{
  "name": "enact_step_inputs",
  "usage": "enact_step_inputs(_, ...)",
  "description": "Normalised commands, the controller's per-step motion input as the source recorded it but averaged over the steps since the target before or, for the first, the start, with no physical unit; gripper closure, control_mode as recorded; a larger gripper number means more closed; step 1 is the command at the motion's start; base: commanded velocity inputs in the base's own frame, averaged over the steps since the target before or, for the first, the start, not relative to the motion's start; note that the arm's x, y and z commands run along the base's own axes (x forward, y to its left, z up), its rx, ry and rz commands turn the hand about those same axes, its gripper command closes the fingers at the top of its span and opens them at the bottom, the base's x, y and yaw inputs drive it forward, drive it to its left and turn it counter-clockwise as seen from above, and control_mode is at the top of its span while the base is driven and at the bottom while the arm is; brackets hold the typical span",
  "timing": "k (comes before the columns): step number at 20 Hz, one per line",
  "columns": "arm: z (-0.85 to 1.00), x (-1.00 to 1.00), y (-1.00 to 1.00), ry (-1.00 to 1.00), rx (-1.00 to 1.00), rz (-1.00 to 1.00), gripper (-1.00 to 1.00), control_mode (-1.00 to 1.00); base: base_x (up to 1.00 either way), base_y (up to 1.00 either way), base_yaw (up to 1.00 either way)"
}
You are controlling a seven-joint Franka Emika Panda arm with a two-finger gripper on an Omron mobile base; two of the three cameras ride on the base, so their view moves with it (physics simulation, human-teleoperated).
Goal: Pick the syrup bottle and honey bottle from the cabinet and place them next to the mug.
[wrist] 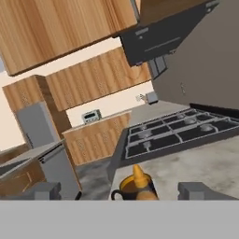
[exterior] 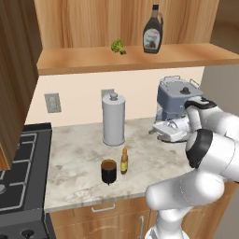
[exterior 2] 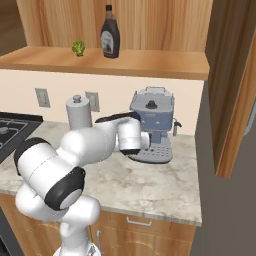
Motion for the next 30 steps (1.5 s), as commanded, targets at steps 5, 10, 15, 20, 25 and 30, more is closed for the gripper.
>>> enact_step_inputs(5, 0.38, -0.36, 0.0, 0.15, -0.22, -0.17, -1.0, -1.0, 0.0, 0.0, 0.0)
enact_step_inputs(10, 0.36, -0.34, -0.01, 0.13, -0.28, -0.17, -1.0, -1.0, 0.0, 0.0, 0.0)
enact_step_inputs(15, 0.5, -0.29, -0.01, 0.15, -0.27, -0.18, -1.0, -1.0, 0.0, 0.0, 0.0)
enact_step_inputs(20, 0.87, -0.33, -0.12, 0.28, -0.15, -0.19, -1.0, -1.0, 0.0, 0.0, 0.0)
enact_step_inputs(25, 0.77, -0.4, -0.11, 0.26, -0.12, -0.27, -1.0, -1.0, 0.0, 0.0, 0.0)
enact_step_inputs(30, 0.68, -0.23, -0.11, 0.23, -0.11, -0.26, -1.0, -1.0, 0.0, 0.0, 0.0)
